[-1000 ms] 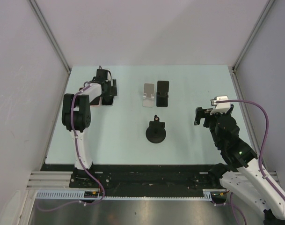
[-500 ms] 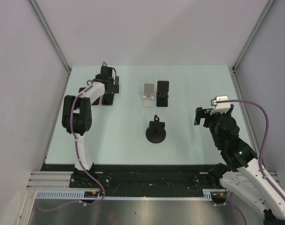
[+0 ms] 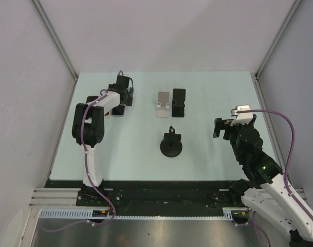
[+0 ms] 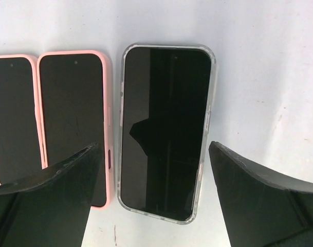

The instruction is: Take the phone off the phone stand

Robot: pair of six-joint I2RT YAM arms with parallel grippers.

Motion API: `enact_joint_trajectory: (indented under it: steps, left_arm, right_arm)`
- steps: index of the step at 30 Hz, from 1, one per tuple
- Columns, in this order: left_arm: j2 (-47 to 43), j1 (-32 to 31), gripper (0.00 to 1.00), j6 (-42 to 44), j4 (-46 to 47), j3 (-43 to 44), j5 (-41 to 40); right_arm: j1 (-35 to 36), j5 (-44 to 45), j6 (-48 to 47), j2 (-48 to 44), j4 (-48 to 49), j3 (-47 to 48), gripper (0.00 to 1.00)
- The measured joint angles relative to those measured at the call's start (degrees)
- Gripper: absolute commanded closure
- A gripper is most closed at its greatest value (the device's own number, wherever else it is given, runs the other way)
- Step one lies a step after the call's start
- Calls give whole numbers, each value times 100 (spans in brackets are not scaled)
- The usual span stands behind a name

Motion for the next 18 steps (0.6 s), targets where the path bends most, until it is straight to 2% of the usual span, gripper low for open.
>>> enact_joint_trajectory:
  steps: [18]
  left_arm:
    - [197,13,11,149,2,0,-214]
  right_arm:
    - [0,-39,-2,4,0,0,0]
